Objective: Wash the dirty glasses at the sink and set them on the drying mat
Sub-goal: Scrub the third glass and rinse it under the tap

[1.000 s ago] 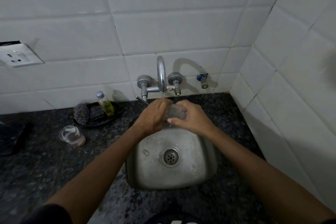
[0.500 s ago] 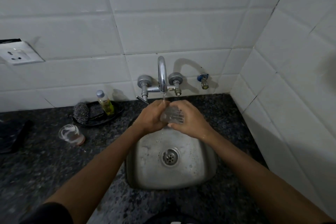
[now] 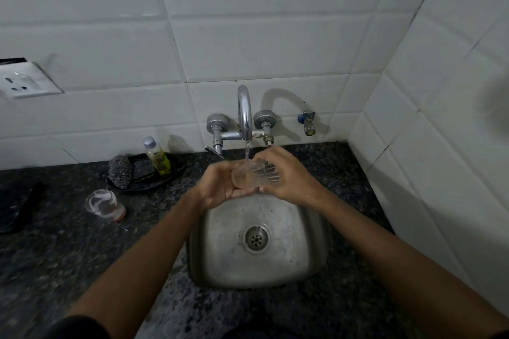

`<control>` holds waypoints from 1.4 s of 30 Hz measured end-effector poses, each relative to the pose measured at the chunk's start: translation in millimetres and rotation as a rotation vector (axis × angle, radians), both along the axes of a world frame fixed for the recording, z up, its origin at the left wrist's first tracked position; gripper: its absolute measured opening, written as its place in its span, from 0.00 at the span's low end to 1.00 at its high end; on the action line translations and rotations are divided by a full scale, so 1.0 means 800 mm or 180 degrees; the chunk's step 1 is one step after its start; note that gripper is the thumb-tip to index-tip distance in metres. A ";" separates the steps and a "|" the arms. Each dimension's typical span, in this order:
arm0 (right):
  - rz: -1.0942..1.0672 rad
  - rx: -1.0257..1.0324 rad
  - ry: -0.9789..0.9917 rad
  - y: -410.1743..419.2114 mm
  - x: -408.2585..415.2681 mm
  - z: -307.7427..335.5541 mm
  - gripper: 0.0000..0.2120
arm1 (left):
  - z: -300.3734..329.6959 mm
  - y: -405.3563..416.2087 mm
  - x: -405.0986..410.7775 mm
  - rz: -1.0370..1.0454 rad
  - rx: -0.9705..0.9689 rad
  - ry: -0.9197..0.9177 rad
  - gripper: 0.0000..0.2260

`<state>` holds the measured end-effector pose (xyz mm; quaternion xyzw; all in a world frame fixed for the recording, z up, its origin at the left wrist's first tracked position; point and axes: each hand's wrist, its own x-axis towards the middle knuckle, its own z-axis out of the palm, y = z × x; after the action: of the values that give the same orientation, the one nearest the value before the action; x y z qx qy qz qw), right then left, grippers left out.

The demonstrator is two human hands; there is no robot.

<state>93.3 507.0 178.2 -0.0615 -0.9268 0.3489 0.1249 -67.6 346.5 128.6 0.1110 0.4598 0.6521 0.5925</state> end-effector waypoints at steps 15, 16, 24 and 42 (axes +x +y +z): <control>0.0447 0.1228 -0.0040 -0.016 -0.018 0.007 0.11 | -0.039 0.037 0.042 0.1372 0.0442 -0.0902 0.16; 0.0539 0.1147 -0.0301 -0.015 -0.021 0.011 0.10 | -0.040 0.036 0.046 0.1446 0.0377 -0.0949 0.19; 0.1795 0.2689 -0.0423 0.023 -0.045 0.004 0.14 | -0.022 0.037 0.028 0.0987 -0.0622 -0.0717 0.17; 0.1797 0.2545 -0.0847 0.004 -0.076 0.032 0.11 | -0.020 0.045 0.027 0.1896 -0.0304 -0.1288 0.21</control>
<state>32.2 509.8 203.5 0.2001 -0.9762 -0.0240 -0.0797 -45.7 382.2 112.2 -0.1869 0.3753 0.7826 0.4601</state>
